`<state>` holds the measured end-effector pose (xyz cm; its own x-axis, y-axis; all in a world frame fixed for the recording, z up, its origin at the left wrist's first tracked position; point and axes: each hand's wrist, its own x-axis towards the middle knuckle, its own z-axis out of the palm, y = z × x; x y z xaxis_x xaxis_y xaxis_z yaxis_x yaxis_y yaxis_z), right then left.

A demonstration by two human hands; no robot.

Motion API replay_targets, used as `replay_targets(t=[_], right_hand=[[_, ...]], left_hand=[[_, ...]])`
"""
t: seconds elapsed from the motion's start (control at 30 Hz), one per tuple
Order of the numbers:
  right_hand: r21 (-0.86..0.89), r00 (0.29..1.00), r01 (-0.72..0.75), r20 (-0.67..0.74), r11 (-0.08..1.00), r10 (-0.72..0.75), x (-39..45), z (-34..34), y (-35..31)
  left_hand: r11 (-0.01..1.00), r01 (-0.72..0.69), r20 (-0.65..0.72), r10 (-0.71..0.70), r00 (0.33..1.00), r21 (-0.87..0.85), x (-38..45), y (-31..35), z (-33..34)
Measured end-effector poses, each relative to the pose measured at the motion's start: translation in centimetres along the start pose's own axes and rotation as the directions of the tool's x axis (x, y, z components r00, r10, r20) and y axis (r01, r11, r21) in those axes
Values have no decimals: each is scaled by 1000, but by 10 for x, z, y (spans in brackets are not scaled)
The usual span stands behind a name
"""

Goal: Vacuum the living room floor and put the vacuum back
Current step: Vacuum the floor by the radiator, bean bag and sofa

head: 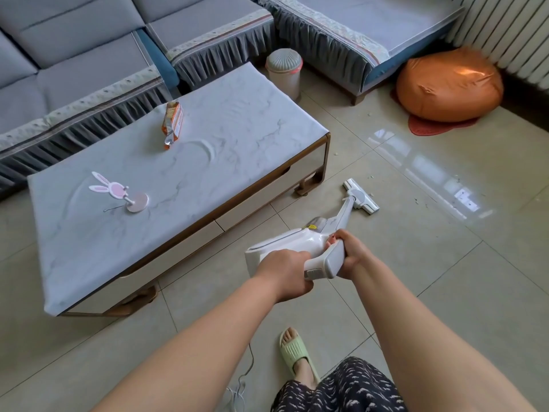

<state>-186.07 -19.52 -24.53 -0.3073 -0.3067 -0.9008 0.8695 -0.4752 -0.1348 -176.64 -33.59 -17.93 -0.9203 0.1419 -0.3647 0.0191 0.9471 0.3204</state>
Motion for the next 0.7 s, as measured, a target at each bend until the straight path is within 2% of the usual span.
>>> replay_targets(t=[0.23, 0.7], right_hand=[[41, 1000, 30, -4, 999, -30, 13, 27, -10], [158, 999, 37, -29, 987, -33, 28, 49, -57]], left_hand=[[999, -44, -1, 44, 999, -1, 25, -25, -19], [997, -74, 23, 74, 997, 25, 82, -30, -46]])
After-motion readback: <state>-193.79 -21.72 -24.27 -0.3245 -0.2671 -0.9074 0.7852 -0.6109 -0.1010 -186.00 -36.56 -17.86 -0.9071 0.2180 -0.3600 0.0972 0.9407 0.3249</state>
